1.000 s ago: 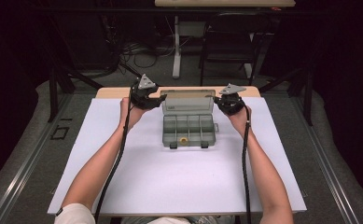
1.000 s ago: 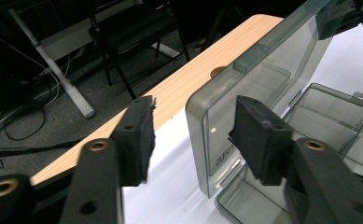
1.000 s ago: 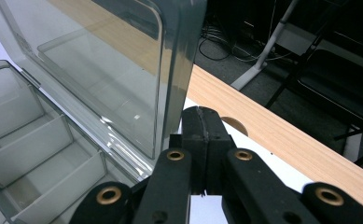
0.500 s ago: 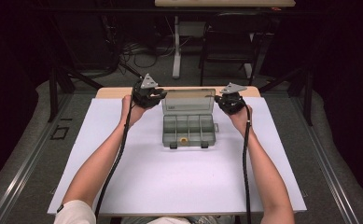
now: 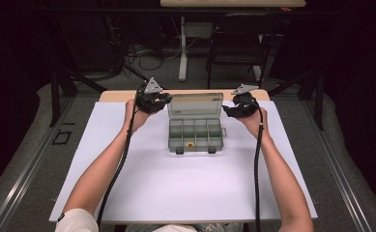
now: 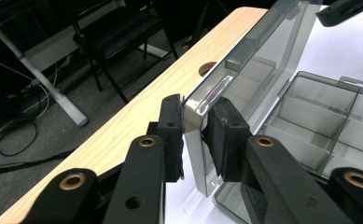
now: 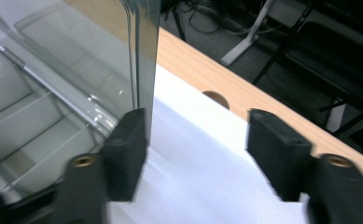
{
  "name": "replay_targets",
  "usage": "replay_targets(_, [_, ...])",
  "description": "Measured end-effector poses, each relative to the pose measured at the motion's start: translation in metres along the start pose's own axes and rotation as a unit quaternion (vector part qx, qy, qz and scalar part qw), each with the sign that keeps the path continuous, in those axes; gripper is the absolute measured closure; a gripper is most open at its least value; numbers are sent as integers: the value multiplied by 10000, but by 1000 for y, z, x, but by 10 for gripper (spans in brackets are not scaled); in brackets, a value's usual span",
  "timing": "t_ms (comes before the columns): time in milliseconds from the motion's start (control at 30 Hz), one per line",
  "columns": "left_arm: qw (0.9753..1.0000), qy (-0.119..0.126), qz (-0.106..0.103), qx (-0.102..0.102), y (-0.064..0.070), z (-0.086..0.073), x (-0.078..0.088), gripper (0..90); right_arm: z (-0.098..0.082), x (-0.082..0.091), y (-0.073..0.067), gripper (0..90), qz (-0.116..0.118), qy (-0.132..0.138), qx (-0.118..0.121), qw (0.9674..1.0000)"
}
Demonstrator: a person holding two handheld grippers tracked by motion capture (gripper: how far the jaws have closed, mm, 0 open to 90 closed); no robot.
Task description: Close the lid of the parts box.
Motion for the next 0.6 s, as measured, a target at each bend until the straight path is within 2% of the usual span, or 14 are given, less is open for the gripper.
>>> replay_targets(133, [10000, -13, 6, -61, 1, -1, 1, 758, 2, 4, -3, 202, 112, -115, 37, 9999])
replay_targets(333, [10000, 10, 1, -63, 3, -2, 3, 759, 13, 8, -11, 33, 306, -125, 163, 9993])
replay_targets(400, [10000, 7, 1, -78, 3, -2, 3, 759, 18, 9, -12, 0, 285, -66, 223, 9993])
replay_targets(500, [10000, 5, 0, -91, 4, -3, 3, 759, 24, 10, -15, 0, 360, -40, 285, 9989])
replay_targets(600, [10000, 20, 6, -85, 4, -3, 3, 759, 30, 12, -14, 10, 314, 14, 254, 9992])
Point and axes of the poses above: each handheld gripper's, and its own axes: x roughly backward along the jaws, z roughly out of its top, y roughly to its right, the point moved 9 cm from there along -x, roughly forward along the jaws, and after that the axes turned 7 degrees about x, right-handed, at the moved point
